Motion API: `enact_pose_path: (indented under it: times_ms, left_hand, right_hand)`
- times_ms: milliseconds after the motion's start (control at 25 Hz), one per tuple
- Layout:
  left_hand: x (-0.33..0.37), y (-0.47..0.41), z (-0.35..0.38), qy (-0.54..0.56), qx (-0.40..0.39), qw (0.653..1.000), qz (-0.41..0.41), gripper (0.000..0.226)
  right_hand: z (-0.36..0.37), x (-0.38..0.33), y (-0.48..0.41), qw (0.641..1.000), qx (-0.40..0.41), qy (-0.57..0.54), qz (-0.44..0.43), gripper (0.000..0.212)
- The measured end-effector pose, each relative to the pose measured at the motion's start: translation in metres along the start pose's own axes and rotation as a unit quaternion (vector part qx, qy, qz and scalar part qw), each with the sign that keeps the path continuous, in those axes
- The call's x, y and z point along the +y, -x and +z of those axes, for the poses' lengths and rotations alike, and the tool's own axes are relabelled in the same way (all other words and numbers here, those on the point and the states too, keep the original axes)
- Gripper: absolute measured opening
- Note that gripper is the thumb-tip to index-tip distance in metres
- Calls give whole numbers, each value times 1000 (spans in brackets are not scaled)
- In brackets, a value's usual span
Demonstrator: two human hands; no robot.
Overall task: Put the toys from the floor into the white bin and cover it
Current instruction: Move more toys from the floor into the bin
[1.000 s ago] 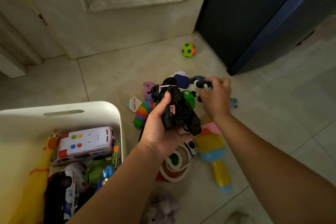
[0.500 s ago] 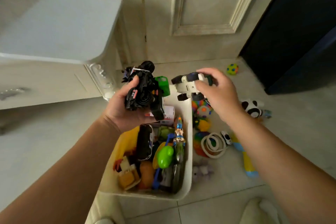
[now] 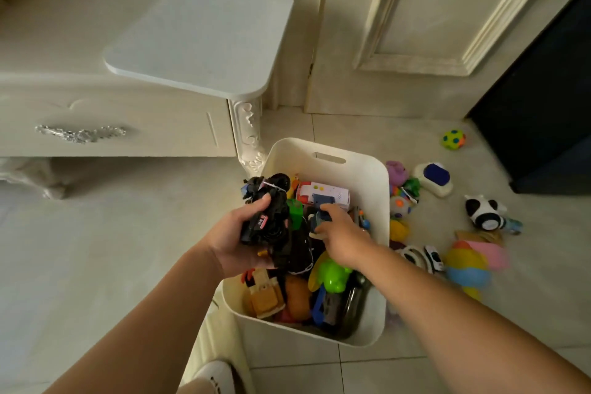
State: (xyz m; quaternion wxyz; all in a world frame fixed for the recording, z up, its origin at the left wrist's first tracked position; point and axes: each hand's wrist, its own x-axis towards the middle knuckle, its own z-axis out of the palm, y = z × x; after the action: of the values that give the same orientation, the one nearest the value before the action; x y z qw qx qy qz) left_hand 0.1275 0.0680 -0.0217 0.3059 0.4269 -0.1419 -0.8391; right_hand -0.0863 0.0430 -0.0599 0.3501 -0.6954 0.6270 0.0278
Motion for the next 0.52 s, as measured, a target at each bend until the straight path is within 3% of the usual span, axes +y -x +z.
enact_pose_path:
  times_ms: [120, 320, 520]
  left_hand:
    - [-9, -4, 5, -6, 14, 1000, -6, 41]
    - [-18, -16, 15, -5, 27, 999, -18, 51]
    - [-26, -14, 12, -61, 107, 992, -29, 46]
  right_hand:
    - [-10, 3, -8, 1000, -13, 16, -8, 57]
    - [-5, 0, 5, 992, -2, 128, 0, 52]
    - [1, 3, 12, 994, -21, 109, -12, 59]
